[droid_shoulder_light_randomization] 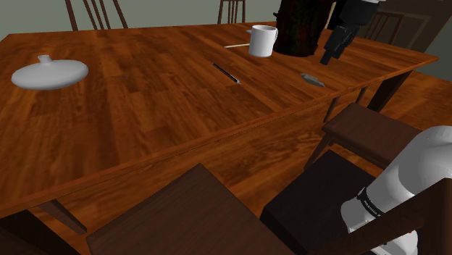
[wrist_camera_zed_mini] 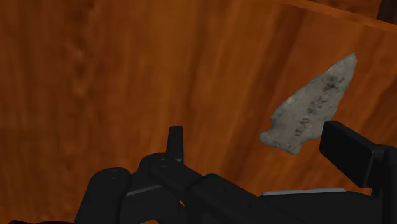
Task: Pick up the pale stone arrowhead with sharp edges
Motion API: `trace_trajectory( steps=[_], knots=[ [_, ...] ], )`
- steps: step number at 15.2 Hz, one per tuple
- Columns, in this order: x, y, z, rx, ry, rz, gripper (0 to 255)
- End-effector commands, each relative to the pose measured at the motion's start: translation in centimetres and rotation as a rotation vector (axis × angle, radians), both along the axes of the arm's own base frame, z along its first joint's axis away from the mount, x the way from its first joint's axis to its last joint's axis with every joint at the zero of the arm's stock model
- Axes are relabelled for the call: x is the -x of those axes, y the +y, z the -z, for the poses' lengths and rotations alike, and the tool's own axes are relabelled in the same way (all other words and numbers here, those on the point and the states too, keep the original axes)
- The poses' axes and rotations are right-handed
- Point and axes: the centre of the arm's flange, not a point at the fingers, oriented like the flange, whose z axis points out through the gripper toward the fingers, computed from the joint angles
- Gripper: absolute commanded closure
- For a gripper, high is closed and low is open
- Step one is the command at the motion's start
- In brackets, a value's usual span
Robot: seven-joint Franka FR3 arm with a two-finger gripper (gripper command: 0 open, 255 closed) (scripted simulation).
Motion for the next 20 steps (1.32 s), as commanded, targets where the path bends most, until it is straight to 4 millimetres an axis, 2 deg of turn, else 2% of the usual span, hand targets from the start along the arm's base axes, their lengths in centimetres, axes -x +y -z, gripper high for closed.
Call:
trace_trajectory(
  steps=[1, 5, 6, 13, 15, 16, 20],
  knots=[
    [0.0, 0.0, 0.0, 0.0, 0.0, 0.0, 0],
    [-1.1, 5.2, 0.8, -0.009, 0.011, 0.108, 0],
    [-1.3, 5.8, 0.8, -0.01, 0.012, 0.121, 0],
    [-1.3, 5.8, 4.5, -0.01, 0.012, 0.121, 0],
    [-1.3, 5.8, 4.8, -0.01, 0.012, 0.121, 0],
    [-1.3, 5.9, 5.0, -0.01, 0.012, 0.121, 255],
    [-1.2, 5.9, 5.0, -0.01, 0.012, 0.121, 255]
  ],
)
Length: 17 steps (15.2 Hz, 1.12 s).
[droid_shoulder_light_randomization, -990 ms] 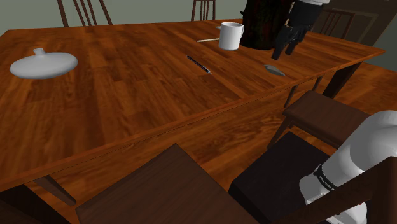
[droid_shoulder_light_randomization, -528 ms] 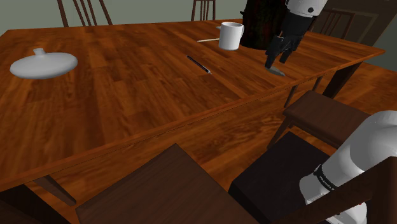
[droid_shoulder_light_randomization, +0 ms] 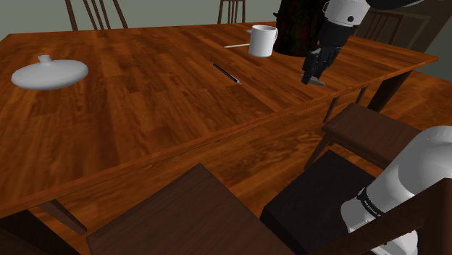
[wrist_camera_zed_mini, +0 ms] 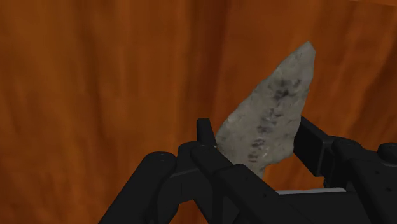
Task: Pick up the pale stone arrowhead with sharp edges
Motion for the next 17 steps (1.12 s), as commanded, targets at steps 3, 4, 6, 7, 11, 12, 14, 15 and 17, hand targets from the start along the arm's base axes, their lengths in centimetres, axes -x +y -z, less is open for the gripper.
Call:
trace_trajectory(
  steps=[3, 4, 6, 7, 11, 12, 14, 15, 17],
  knots=[
    [0.0, 0.0, 0.0, 0.0, 0.001, 0.0, 255],
    [0.0, 0.0, 0.0, 0.0, 0.001, 0.0, 255],
    [0.0, 0.0, -0.6, 0.0, 0.001, 0.0, 255],
    [0.0, 0.0, -1.1, 0.0, 0.001, 0.0, 255],
    [0.0, 0.0, -3.3, 0.0, 0.001, 0.0, 255],
    [0.0, 0.0, -3.8, 0.0, 0.001, 0.0, 255],
    [0.0, 0.0, -4.8, 0.0, 0.001, 0.0, 255],
    [0.0, 0.0, -5.4, 0.0, 0.001, 0.0, 255],
    [0.0, 0.0, -6.4, 0.0, 0.001, 0.0, 255]
  ],
)
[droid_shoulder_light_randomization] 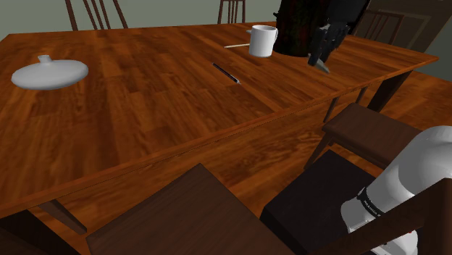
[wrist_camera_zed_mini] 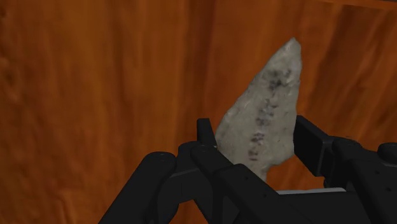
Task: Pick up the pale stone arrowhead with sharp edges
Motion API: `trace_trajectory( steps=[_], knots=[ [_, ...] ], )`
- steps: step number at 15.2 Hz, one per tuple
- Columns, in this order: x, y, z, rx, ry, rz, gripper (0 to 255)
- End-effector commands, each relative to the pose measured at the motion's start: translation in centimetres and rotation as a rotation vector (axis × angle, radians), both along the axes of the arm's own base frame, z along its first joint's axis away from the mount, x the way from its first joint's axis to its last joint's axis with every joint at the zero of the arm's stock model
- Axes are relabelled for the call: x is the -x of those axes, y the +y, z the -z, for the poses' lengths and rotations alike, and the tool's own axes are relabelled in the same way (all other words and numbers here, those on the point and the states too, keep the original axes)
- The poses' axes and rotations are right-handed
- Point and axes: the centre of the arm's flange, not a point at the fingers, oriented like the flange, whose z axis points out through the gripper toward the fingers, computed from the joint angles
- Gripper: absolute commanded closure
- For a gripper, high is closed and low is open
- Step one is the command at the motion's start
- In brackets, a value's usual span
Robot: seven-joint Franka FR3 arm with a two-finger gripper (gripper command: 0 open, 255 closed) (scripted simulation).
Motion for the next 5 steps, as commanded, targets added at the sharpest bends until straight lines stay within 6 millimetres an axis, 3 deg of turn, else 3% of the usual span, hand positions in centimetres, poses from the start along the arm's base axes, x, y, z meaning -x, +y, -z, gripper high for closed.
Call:
trace_trajectory(
  steps=[1, 5],
  knots=[
    [0.0, 0.1, -1.1, 0.0, 0.0, 0.0, 255],
    [0.0, 0.1, -2.3, 0.0, 0.0, 0.0, 255]
  ],
)
